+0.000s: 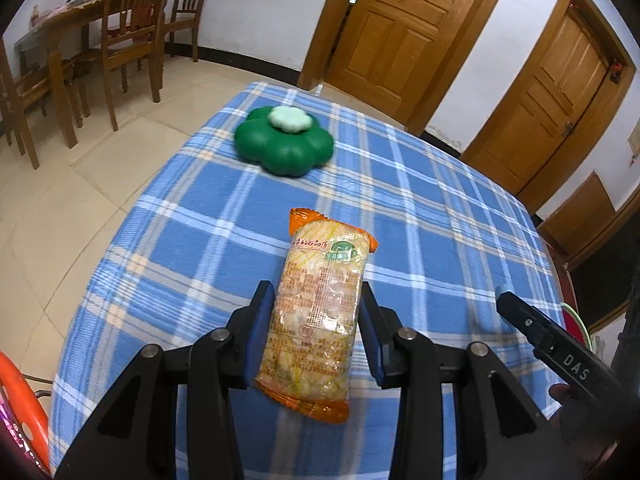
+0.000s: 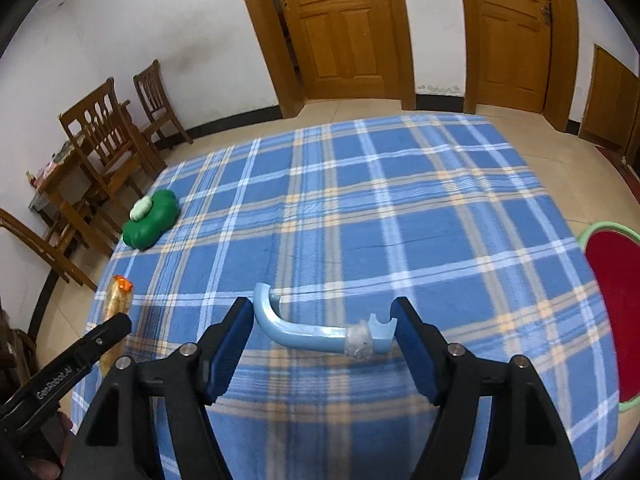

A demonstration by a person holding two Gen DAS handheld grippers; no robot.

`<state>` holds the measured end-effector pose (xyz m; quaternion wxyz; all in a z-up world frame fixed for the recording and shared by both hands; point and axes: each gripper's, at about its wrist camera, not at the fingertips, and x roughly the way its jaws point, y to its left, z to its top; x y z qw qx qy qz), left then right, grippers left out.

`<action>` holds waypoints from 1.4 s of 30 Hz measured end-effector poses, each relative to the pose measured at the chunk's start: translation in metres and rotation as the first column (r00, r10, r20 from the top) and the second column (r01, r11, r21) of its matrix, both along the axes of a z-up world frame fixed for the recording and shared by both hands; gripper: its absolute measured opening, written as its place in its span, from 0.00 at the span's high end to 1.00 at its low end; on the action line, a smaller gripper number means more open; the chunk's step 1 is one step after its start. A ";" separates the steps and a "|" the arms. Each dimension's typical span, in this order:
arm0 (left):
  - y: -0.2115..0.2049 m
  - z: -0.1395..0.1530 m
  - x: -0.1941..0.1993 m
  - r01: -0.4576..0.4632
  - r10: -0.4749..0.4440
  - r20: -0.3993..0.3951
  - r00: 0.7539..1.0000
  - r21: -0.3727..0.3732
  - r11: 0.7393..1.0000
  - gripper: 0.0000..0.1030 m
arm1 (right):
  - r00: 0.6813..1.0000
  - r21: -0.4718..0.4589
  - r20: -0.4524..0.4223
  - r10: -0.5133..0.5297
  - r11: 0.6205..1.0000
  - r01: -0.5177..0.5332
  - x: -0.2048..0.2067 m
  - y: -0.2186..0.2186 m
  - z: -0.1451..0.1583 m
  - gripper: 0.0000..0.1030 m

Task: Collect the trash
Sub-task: 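Grasp the light-blue curved pipe with the right tool while the left tool holds the package, then carry package and pipe over the red bin and open both tools to drop them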

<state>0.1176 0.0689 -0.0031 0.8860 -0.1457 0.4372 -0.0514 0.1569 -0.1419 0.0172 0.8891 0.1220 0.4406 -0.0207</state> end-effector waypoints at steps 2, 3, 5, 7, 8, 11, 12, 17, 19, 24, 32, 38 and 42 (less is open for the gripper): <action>-0.007 0.003 -0.001 0.017 -0.017 0.001 1.000 -0.003 1.000 0.60 | 1.000 0.006 0.010 -0.015 1.000 0.015 -0.008 -0.009 0.005 0.29; -0.011 0.005 -0.002 0.028 -0.028 0.003 1.000 -0.003 1.000 0.60 | 1.000 0.009 0.015 -0.024 1.000 0.023 -0.012 -0.014 0.007 0.29; -0.020 0.009 -0.005 0.051 -0.051 0.007 0.999 -0.003 0.999 0.60 | 0.999 0.015 0.023 -0.040 0.999 0.039 -0.020 -0.023 0.012 0.29; -0.027 0.012 -0.007 0.070 -0.070 0.010 0.997 -0.008 0.997 0.60 | 0.998 0.017 0.032 -0.058 0.998 0.057 -0.028 -0.032 0.016 0.29; -0.032 0.014 -0.008 0.082 -0.082 0.011 0.997 -0.011 0.997 0.60 | 0.997 0.018 0.037 -0.069 0.997 0.069 -0.033 -0.038 0.018 0.29; -0.047 0.020 -0.011 0.121 -0.121 0.016 0.993 -0.014 0.993 0.60 | 0.994 0.025 0.046 -0.100 0.995 0.099 -0.045 -0.053 0.023 0.29; -0.051 0.022 -0.012 0.130 -0.130 0.017 0.991 -0.015 0.991 0.60 | 0.992 0.028 0.050 -0.112 0.993 0.111 -0.049 -0.058 0.024 0.29; -0.078 0.030 -0.016 0.195 -0.195 0.017 0.981 -0.019 0.981 0.60 | 0.983 0.040 0.067 -0.174 0.984 0.171 -0.070 -0.086 0.032 0.29; -0.088 0.032 -0.018 0.220 -0.219 0.017 0.975 -0.017 0.975 0.60 | 0.977 0.046 0.073 -0.201 0.979 0.198 -0.078 -0.099 0.034 0.29; -0.119 0.041 -0.021 0.294 -0.294 0.020 0.956 -0.021 0.956 0.60 | 0.961 0.055 0.089 -0.263 0.964 0.259 -0.097 -0.127 0.040 0.29; -0.172 0.051 -0.024 0.403 -0.403 0.028 0.915 -0.006 0.915 0.60 | 0.927 0.067 0.089 -0.365 0.931 0.360 -0.123 -0.172 0.039 0.29; -0.215 0.055 -0.022 0.469 -0.469 0.035 0.883 0.010 0.883 0.60 | 0.902 0.075 0.076 -0.425 0.905 0.420 -0.141 -0.202 0.030 0.29; -0.246 0.056 -0.020 0.510 -0.510 0.034 0.860 0.014 0.860 0.60 | 0.883 0.074 0.065 -0.466 0.884 0.461 -0.154 -0.225 0.024 0.29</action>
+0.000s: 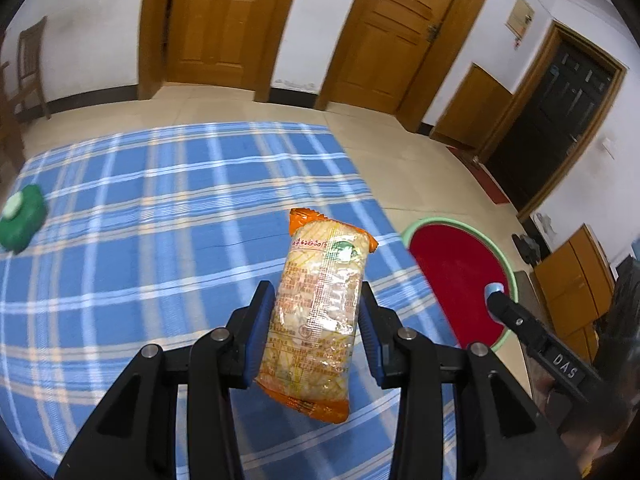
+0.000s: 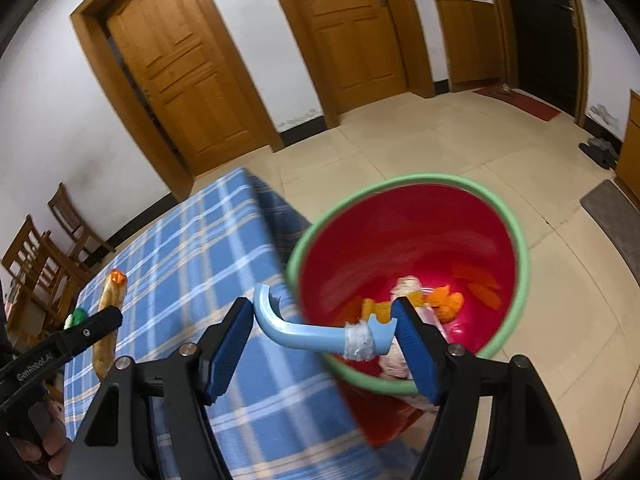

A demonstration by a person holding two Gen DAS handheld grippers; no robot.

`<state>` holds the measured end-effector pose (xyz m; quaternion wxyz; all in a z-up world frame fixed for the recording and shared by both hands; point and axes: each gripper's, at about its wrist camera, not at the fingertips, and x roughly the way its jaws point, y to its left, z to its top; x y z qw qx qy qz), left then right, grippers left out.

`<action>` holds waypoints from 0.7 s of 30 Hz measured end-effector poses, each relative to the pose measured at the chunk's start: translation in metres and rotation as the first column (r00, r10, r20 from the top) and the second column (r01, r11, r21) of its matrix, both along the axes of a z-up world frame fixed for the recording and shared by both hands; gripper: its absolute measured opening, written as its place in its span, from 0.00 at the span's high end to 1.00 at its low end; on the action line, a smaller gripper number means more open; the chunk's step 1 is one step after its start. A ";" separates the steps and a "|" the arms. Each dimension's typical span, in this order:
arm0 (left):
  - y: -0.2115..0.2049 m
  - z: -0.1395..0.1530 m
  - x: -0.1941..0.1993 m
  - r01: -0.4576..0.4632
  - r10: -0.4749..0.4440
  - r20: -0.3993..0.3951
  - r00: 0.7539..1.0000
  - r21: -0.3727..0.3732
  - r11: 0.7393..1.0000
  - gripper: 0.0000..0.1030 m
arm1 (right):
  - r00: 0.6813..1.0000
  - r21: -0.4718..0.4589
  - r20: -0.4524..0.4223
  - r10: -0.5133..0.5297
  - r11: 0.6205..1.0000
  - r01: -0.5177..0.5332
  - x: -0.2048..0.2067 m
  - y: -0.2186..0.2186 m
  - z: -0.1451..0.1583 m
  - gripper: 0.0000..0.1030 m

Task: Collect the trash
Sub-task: 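Carry package and pipe over the red bin and open both tools to drop them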

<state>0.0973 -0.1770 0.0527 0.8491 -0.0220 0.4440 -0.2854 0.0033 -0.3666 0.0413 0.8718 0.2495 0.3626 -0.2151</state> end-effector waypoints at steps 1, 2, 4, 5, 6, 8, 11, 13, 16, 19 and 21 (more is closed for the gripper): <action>-0.007 0.000 0.000 0.012 -0.012 0.001 1.000 0.001 1.000 0.60 | 1.000 0.003 -0.004 -0.012 1.000 0.012 -0.003 -0.006 -0.002 0.29; -0.014 0.000 0.000 0.022 -0.022 0.001 1.000 0.003 1.000 0.60 | 1.000 0.005 -0.008 -0.022 1.000 0.022 -0.004 -0.011 -0.005 0.29; -0.028 -0.001 -0.001 0.049 -0.049 0.001 0.999 0.004 0.999 0.60 | 0.999 0.012 -0.015 -0.046 0.999 0.046 -0.008 -0.023 -0.011 0.28; -0.034 -0.002 -0.001 0.059 -0.059 0.001 0.998 0.006 0.998 0.60 | 0.998 0.017 -0.020 -0.057 0.998 0.058 -0.010 -0.029 -0.014 0.28; -0.042 -0.003 -0.002 0.071 -0.071 0.000 0.997 0.009 0.997 0.60 | 0.998 0.019 -0.024 -0.065 0.998 0.065 -0.011 -0.032 -0.015 0.28; -0.055 -0.004 -0.002 0.090 -0.090 -0.002 0.996 0.014 0.996 0.60 | 0.996 0.024 -0.036 -0.078 0.997 0.079 -0.013 -0.041 -0.022 0.28; -0.074 -0.007 -0.002 0.121 -0.121 -0.006 0.993 0.023 0.992 0.60 | 0.994 0.037 -0.046 -0.095 0.995 0.097 -0.014 -0.053 -0.030 0.28; -0.083 -0.009 -0.002 0.136 -0.136 -0.007 0.991 0.030 0.990 0.60 | 0.994 0.047 -0.045 -0.103 0.993 0.105 -0.015 -0.061 -0.035 0.28; -0.098 -0.013 -0.002 0.159 -0.159 -0.010 0.987 0.038 0.987 0.60 | 0.993 0.047 -0.038 -0.112 0.992 0.114 -0.018 -0.068 -0.037 0.28; -0.112 -0.017 -0.003 0.182 -0.181 -0.016 0.983 0.044 0.982 0.60 | 0.992 0.042 -0.024 -0.120 0.992 0.121 -0.023 -0.074 -0.036 0.25; -0.121 -0.020 -0.004 0.199 -0.198 -0.016 0.980 0.045 0.979 0.60 | 0.991 0.041 -0.016 -0.132 0.990 0.132 -0.027 -0.078 -0.035 0.25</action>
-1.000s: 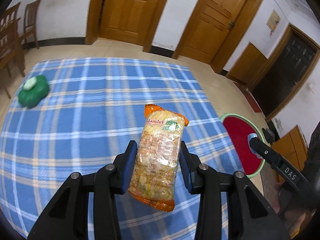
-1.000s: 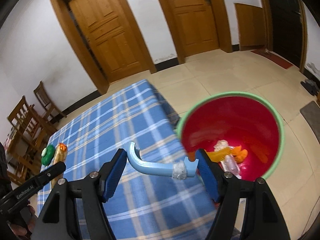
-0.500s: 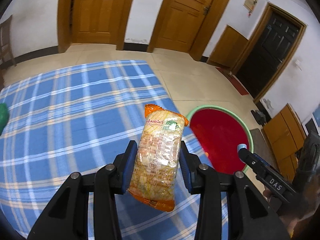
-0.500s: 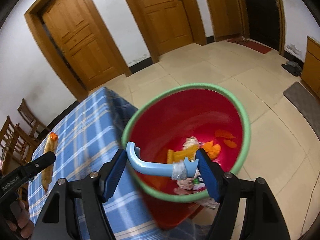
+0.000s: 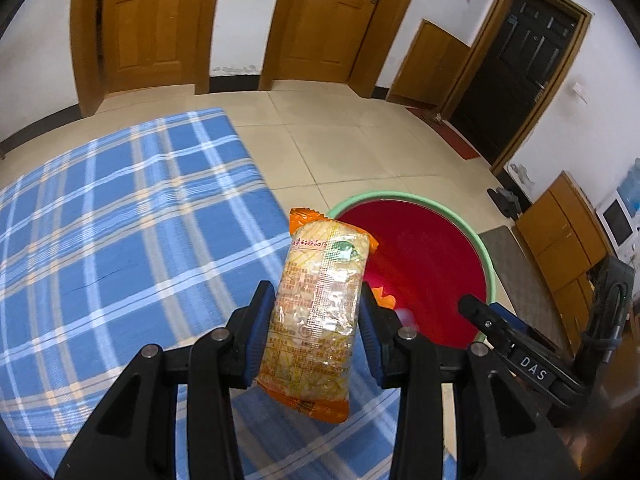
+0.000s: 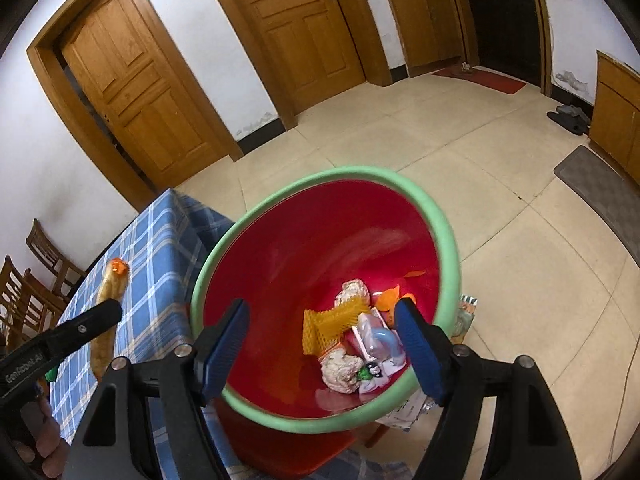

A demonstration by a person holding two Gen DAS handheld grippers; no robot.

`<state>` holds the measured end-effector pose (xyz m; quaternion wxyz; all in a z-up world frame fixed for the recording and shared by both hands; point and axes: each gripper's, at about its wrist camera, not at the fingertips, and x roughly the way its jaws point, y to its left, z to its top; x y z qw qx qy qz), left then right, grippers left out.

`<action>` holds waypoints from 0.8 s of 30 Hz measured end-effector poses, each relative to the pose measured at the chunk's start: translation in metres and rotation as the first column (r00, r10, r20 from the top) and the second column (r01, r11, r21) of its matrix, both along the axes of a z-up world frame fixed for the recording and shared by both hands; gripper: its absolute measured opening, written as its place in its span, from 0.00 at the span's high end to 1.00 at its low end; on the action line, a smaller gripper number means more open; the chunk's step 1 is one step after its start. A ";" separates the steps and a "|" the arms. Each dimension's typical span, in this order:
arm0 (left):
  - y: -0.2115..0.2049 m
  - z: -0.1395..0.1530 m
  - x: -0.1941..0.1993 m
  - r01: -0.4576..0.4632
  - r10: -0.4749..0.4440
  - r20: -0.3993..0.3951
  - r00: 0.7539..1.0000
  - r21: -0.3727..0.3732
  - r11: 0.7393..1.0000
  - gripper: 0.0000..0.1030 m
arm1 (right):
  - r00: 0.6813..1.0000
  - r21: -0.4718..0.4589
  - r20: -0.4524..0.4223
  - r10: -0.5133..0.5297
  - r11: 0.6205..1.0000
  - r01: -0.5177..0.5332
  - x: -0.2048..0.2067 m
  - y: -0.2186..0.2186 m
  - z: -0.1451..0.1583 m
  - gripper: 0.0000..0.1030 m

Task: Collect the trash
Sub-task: 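Carry package and pipe over the red bin and open both tools to drop them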

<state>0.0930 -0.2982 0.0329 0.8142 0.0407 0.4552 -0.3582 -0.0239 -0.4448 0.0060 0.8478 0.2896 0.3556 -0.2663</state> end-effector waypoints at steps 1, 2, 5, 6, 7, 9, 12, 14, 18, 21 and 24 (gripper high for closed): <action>-0.004 -0.001 0.000 0.008 -0.008 0.000 1.000 0.001 1.000 0.60 | 1.000 -0.001 0.003 -0.009 1.000 0.009 -0.003 -0.002 0.000 0.25; -0.010 -0.002 -0.001 0.020 -0.020 0.001 1.000 0.001 1.000 0.60 | 1.000 -0.001 0.005 -0.015 1.000 0.015 -0.005 -0.004 0.001 0.24; -0.022 -0.006 -0.001 0.045 -0.045 0.003 0.999 0.007 0.999 0.60 | 0.999 0.001 0.004 -0.035 0.999 0.035 -0.012 -0.010 0.000 0.24; -0.027 -0.008 -0.002 0.055 -0.055 0.003 0.998 0.011 0.998 0.60 | 0.999 0.000 0.005 -0.041 0.999 0.041 -0.015 -0.010 0.000 0.24; -0.031 -0.010 -0.002 0.062 -0.062 0.004 0.998 0.012 0.998 0.60 | 0.999 -0.001 0.004 -0.045 0.999 0.045 -0.017 -0.012 -0.001 0.24; -0.039 -0.013 -0.002 0.079 -0.079 0.003 0.997 0.012 0.997 0.60 | 0.999 -0.001 0.004 -0.053 0.999 0.053 -0.019 -0.014 -0.001 0.24; -0.050 -0.017 -0.001 0.109 -0.109 -0.001 0.994 0.008 0.994 0.60 | 0.998 0.001 0.007 -0.060 0.998 0.060 -0.022 -0.015 -0.002 0.24; -0.055 -0.017 -0.003 0.121 -0.121 0.007 0.993 0.009 0.993 0.60 | 0.998 0.003 0.011 -0.063 0.998 0.063 -0.024 -0.016 -0.001 0.24; -0.059 -0.017 -0.006 0.126 -0.127 0.026 0.992 0.026 0.992 0.44 | 0.998 0.000 0.015 -0.065 0.998 0.065 -0.026 -0.016 0.000 0.24; -0.059 -0.014 -0.010 0.123 -0.125 0.045 0.991 0.026 0.992 0.44 | 0.998 -0.005 0.017 -0.061 0.998 0.061 -0.025 -0.014 0.003 0.24; -0.057 -0.010 -0.011 0.122 -0.123 0.051 0.991 0.024 0.992 0.44 | 0.999 -0.011 0.019 -0.050 0.999 0.050 -0.025 -0.010 0.006 0.23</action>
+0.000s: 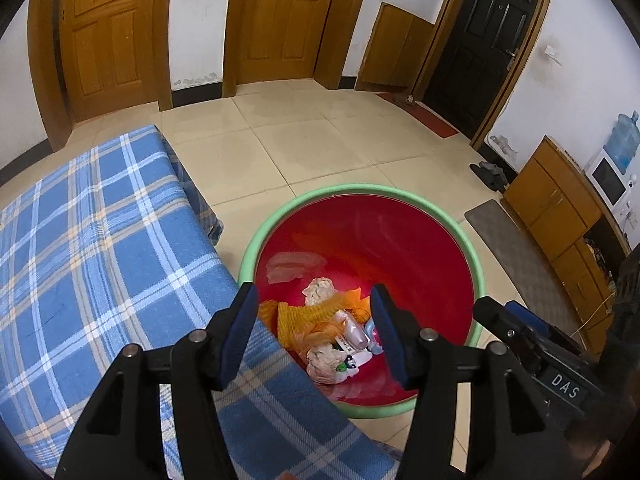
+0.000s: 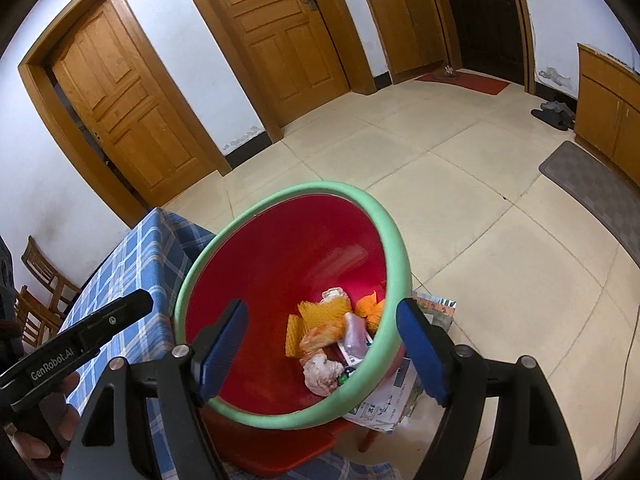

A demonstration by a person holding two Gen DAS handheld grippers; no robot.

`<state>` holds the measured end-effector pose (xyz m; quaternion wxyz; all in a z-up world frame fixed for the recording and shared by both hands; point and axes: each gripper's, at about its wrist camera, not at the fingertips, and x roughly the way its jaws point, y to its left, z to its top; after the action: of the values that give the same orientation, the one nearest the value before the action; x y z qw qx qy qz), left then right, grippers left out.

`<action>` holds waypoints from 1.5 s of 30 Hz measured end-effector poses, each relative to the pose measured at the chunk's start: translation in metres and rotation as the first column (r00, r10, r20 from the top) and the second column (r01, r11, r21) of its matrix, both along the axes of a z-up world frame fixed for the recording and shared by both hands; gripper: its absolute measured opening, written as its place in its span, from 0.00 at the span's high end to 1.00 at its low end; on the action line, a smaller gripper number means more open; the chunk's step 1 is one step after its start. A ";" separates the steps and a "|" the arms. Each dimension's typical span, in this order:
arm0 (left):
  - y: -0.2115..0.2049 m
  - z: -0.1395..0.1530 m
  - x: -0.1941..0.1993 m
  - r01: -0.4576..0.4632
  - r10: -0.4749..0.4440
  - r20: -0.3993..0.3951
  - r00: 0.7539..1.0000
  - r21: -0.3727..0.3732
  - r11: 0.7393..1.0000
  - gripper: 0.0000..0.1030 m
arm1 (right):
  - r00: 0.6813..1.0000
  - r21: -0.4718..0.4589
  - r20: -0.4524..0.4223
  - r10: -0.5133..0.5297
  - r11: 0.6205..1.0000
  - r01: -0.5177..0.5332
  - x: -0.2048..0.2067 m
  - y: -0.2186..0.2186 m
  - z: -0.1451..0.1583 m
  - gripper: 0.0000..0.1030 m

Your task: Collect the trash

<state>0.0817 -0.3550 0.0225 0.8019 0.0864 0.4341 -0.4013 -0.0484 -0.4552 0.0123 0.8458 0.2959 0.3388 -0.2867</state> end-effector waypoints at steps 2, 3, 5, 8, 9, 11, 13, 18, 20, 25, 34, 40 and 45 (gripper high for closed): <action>0.004 0.003 -0.001 -0.007 0.007 -0.006 1.000 -0.004 1.000 0.44 | 1.000 -0.007 0.002 0.012 1.000 -0.012 0.001 0.005 0.004 0.22; 0.005 0.004 -0.002 -0.011 0.011 -0.009 1.000 -0.004 1.000 0.44 | 1.000 -0.010 0.003 0.018 1.000 -0.018 0.002 0.007 0.005 0.20; 0.012 0.006 -0.001 -0.023 0.023 -0.015 1.000 -0.004 1.000 0.44 | 1.000 -0.016 0.006 0.030 0.999 -0.030 0.003 0.011 0.009 0.18; 0.022 0.009 -0.002 -0.046 0.046 -0.017 0.999 -0.003 0.999 0.44 | 0.998 -0.029 0.007 0.062 0.998 -0.062 0.008 0.023 0.016 0.14; 0.028 0.011 -0.002 -0.059 0.059 -0.016 0.998 -0.003 0.998 0.44 | 0.997 -0.033 0.007 0.072 0.997 -0.072 0.009 0.028 0.018 0.12; 0.038 0.015 -0.002 -0.087 0.087 -0.012 0.996 0.002 0.996 0.44 | 0.996 -0.045 0.008 0.090 0.995 -0.090 0.011 0.035 0.022 0.09; 0.049 0.018 -0.001 -0.117 0.117 -0.005 0.993 0.006 0.993 0.44 | 0.994 -0.057 0.012 0.107 0.993 -0.106 0.013 0.045 0.027 0.08; 0.084 0.025 -0.004 -0.194 0.194 0.012 0.981 0.007 0.981 0.44 | 0.989 -0.077 0.030 0.146 0.987 -0.144 0.017 0.070 0.041 0.03; 0.099 0.028 -0.007 -0.225 0.225 0.018 0.974 0.009 0.974 0.44 | 0.986 -0.085 0.036 0.163 0.984 -0.159 0.018 0.079 0.045 0.03; 0.133 0.037 -0.013 -0.289 0.288 0.044 0.957 0.010 0.957 0.44 | 0.975 -0.113 0.049 0.216 0.971 -0.209 0.020 0.108 0.059 0.01; 0.193 0.053 -0.032 -0.407 0.406 0.085 0.910 -0.005 0.913 0.44 | 0.950 -0.165 0.067 0.305 0.942 -0.291 0.021 0.155 0.077 0.01; 0.226 0.060 -0.046 -0.482 0.479 0.119 0.869 -0.005 0.876 0.44 | 0.936 -0.192 0.077 0.343 0.926 -0.324 0.019 0.181 0.082 0.01; 0.250 0.062 -0.055 -0.536 0.531 0.138 0.836 -0.002 0.844 0.44 | 0.926 -0.198 0.072 0.370 0.915 -0.350 0.020 0.194 0.082 0.01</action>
<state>0.0263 -0.1049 0.0846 0.9073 0.0037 0.3939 -0.1475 -0.0285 -0.2609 0.0943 0.9247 0.1651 0.3136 -0.1392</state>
